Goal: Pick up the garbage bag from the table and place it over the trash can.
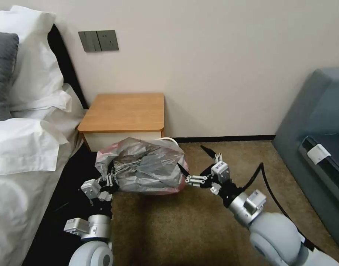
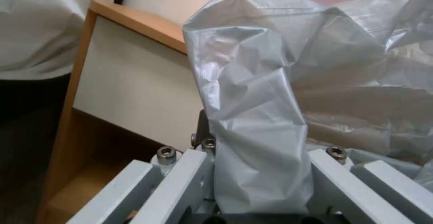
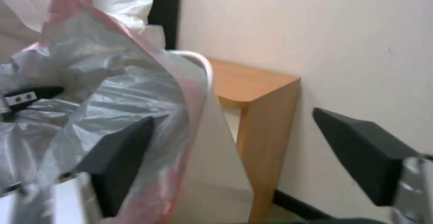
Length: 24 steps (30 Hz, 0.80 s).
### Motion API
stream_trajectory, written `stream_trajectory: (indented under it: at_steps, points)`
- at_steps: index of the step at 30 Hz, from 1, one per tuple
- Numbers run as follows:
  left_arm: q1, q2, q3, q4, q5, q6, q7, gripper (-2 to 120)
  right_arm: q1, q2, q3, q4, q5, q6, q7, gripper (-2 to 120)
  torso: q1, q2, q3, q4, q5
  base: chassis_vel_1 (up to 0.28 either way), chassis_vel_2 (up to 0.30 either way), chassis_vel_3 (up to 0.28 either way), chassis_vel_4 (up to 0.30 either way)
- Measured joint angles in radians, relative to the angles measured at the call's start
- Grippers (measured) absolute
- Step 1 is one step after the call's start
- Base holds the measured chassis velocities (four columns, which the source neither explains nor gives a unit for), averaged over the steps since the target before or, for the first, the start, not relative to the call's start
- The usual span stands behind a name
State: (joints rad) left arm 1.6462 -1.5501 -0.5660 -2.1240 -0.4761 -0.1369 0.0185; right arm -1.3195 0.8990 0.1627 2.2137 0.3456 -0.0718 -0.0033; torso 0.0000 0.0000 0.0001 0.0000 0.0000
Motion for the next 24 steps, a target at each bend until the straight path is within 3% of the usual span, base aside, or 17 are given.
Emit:
stream_trajectory:
  at_steps: [5, 7, 9, 11, 14, 15, 20, 21, 22, 24]
  points:
    - [0.002, -0.001, 0.0, -0.001, 0.004, -0.001, 0.001, 7, 0.009, 0.005, -0.01, -0.007, 0.032, -0.015, 0.0, 75, 0.0, 0.0, 0.0, 0.0, 0.0, 0.0, 0.0, 0.0, 0.0]
    - [0.002, -0.002, 0.003, -0.001, 0.011, -0.002, 0.003, 7, 0.015, 0.006, -0.014, -0.006, 0.048, -0.022, -0.003, 63, 0.0, 0.0, 0.0, -0.0001, 0.0, 0.0, 0.0, 0.0, 0.0]
    - [0.002, -0.003, 0.004, -0.001, 0.013, -0.003, 0.003, 7, 0.016, 0.006, -0.015, -0.005, 0.053, -0.024, -0.004, 61, 0.0, 0.0, 0.0, 0.0, 0.0, 0.0, 0.0, 0.0, 0.0]
    - [0.002, -0.004, 0.008, 0.006, 0.023, -0.006, 0.004, 7, 0.021, 0.006, -0.017, 0.002, 0.069, -0.033, -0.008, 49, 0.0, 0.0, 0.0, 0.0, 0.0, 0.0, 0.0, 0.0, 0.0]
    - [0.002, -0.004, 0.01, 0.009, 0.029, -0.008, 0.005, 7, 0.024, 0.007, -0.018, 0.003, 0.075, -0.036, -0.012, 42, 0.0, 0.0, 0.0, -0.0001, -0.0001, 0.0, 0.0, 0.0, 0.0]
    - [0.002, -0.004, 0.012, 0.013, 0.034, -0.01, 0.006, 7, 0.027, 0.009, -0.018, 0.005, 0.076, -0.039, -0.013, 34, 0.0, 0.0, 0.0, 0.0, -0.0001, 0.0, 0.0, 0.0, 0.0]
    - [0.002, -0.004, 0.013, 0.019, 0.041, -0.014, 0.007, 7, 0.025, 0.013, -0.019, 0.003, 0.076, -0.041, -0.014, 20, 0.0, 0.0, 0.0, 0.0, 0.0, 0.0, 0.0, 0.0, 0.0]
    - [0.005, -0.004, 0.014, 0.02, 0.046, -0.018, 0.01, 7, 0.023, 0.017, -0.019, 0.0, 0.074, -0.04, -0.015, 6, 0.0, 0.0, 0.0, 0.0, -0.0001, 0.0, 0.0, 0.0, 0.0]
    - [0.006, -0.004, 0.014, 0.02, 0.047, -0.019, 0.011, 7, 0.023, 0.018, -0.02, -0.002, 0.074, -0.04, -0.015, 1, 0.0, 0.0, 0.0, 0.0, 0.0, 0.0, 0.0, 0.0, 0.0]
    - [0.006, -0.005, 0.014, 0.02, 0.049, -0.02, 0.013, 7, 0.024, 0.019, -0.02, -0.002, 0.074, -0.04, -0.015, 0, 0.0, 0.0, 0.0, 0.0, 0.0, 0.0, 0.0, 0.0, 0.0]
